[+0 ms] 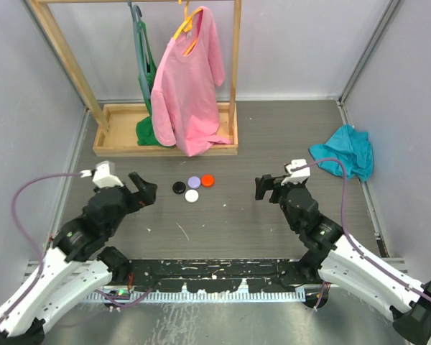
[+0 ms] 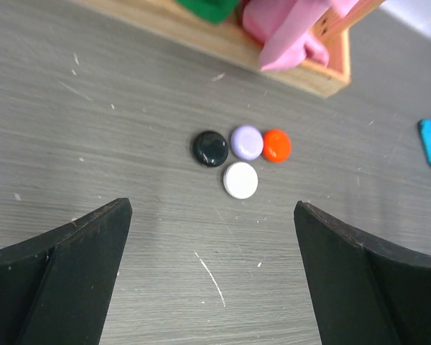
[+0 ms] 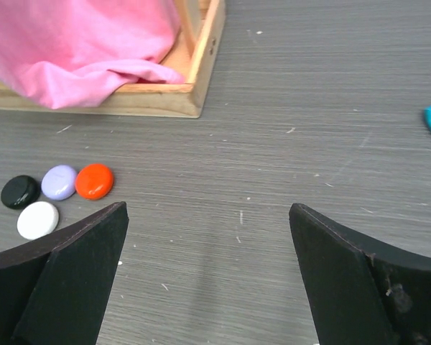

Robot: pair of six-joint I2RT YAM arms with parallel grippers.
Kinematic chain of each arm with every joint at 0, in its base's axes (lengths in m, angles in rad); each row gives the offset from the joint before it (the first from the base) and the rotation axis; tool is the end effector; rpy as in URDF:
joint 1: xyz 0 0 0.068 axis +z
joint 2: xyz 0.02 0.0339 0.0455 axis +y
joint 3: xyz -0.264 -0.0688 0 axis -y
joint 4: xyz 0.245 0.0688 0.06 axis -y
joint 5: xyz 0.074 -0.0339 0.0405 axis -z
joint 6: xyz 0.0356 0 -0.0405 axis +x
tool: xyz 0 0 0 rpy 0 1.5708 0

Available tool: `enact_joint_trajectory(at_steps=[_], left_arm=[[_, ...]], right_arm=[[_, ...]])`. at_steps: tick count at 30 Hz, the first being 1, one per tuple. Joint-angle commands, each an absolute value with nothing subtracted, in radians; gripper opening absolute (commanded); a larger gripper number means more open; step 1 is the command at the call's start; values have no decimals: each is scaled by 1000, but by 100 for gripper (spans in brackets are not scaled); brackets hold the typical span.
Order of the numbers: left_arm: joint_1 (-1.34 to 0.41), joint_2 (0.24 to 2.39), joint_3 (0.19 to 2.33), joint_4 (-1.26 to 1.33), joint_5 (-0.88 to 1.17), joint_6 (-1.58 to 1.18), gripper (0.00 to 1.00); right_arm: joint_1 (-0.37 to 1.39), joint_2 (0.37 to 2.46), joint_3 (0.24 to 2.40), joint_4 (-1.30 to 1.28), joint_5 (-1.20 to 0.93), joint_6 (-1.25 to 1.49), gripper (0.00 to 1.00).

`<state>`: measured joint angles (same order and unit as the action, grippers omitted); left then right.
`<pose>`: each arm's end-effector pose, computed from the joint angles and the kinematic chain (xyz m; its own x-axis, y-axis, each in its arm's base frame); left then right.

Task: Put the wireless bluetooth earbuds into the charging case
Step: Reset both arms

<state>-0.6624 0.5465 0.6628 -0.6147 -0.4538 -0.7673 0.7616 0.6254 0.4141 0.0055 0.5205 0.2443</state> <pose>0.1073 -0.0639 0.2881 -0.4443 -0.4448 -0.7777 -0.0823 0.8847 -0.4589 0.1286 0.0981 0.2539 -0.2031 0.0963 -0.9744 -0.2033 0.9693 0.1382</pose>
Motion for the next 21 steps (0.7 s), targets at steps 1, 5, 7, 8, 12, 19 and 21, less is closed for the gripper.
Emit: enact_joint_trajectory(at_steps=[1, 5, 7, 8, 12, 19, 21], left_arm=[[-657, 417, 777, -831, -526, -674, 98], [-658, 326, 850, -913, -521, -624, 98], [-658, 284, 874, -935, -517, -595, 98], [-658, 261, 881, -943, -519, -581, 98], [-658, 166, 861, -941, -535, -535, 98], [-657, 21, 794, -944, -583, -531, 98], [-658, 1, 792, -962, -603, -535, 98]], right_arm=[[757, 529, 507, -151, 639, 291, 100], [758, 457, 568, -253, 643, 306, 100], [758, 425, 602, -307, 648, 309, 100], [758, 412, 618, -332, 651, 313, 100], [757, 349, 644, -385, 673, 316, 100], [757, 279, 600, -352, 689, 315, 100], [757, 284, 600, -351, 682, 309, 100]])
